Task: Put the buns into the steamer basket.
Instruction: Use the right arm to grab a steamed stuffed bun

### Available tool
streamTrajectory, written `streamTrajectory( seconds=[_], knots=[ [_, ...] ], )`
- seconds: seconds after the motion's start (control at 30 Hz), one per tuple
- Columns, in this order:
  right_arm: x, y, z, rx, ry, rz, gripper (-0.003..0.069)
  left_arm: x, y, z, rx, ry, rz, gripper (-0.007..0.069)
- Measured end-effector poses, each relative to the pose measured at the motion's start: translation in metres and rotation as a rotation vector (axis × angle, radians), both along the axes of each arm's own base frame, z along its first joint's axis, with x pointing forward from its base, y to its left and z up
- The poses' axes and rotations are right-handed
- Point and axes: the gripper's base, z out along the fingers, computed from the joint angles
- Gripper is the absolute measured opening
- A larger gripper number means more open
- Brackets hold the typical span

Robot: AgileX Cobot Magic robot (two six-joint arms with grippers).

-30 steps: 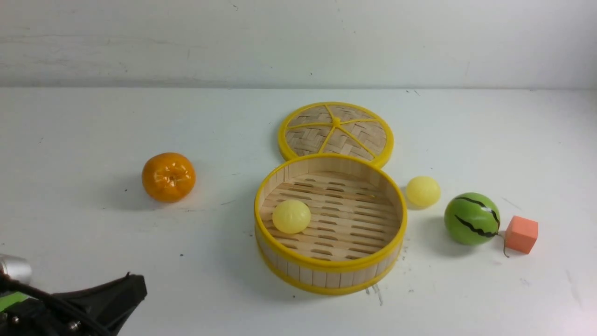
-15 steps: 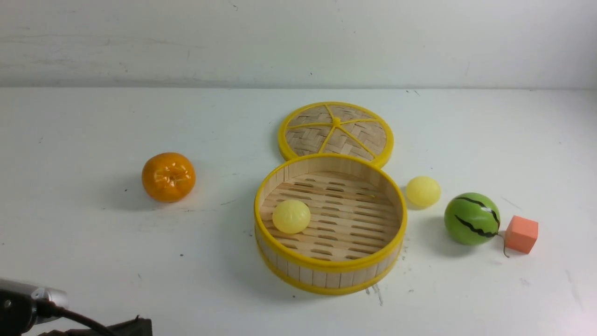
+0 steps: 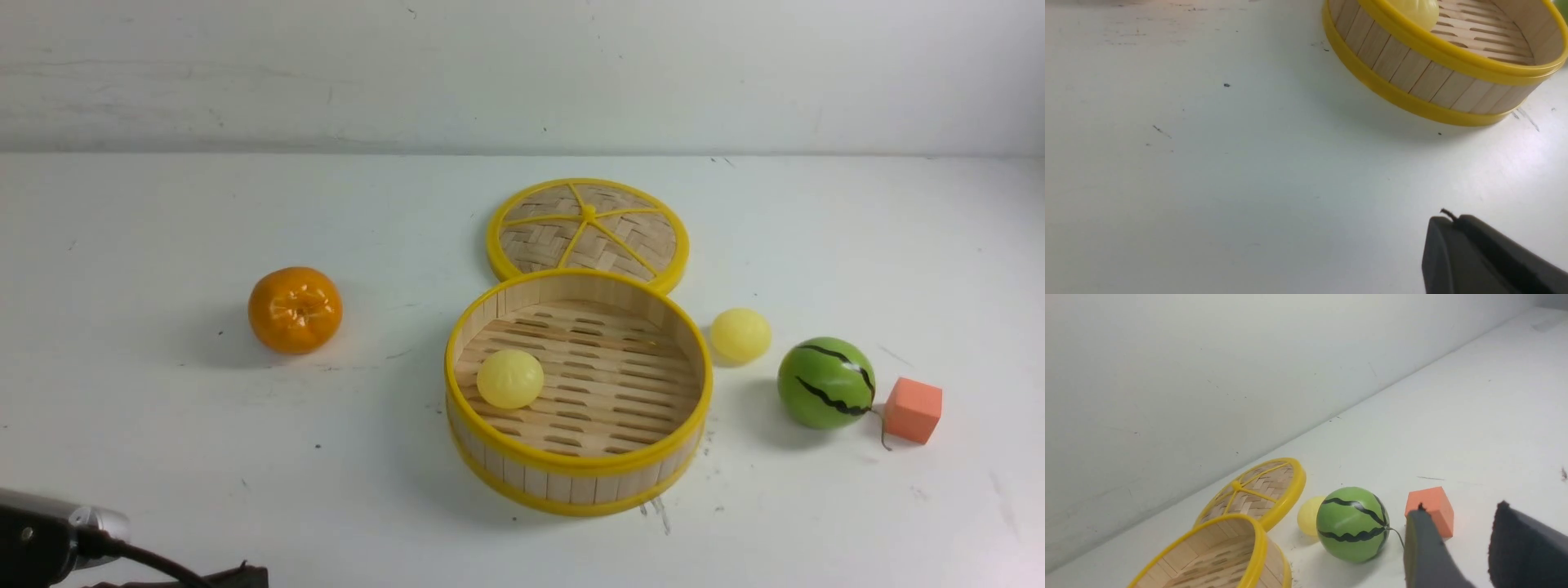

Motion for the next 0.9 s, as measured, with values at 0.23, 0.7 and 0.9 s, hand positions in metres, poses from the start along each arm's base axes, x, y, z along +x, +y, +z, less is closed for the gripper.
streamTrajectory(
  seconds=[0.23, 0.7, 0.9],
  knots=[
    [0.002, -0.001, 0.013, 0.082, 0.106, -0.009, 0.0185, 0.0, 0.0, 0.0, 0.0, 0.0, 0.0, -0.0013],
    [0.123, 0.041, 0.102, -0.348, 0.999, 0.429, 0.014, 0.0, 0.0, 0.0, 0.001, 0.003, -0.001, -0.0013],
    [0.217, 0.066, 0.098, -0.376, 1.08, 0.558, 0.0153, 0.0, 0.0, -0.001, 0.002, 0.006, -0.002, -0.0011]
  ],
)
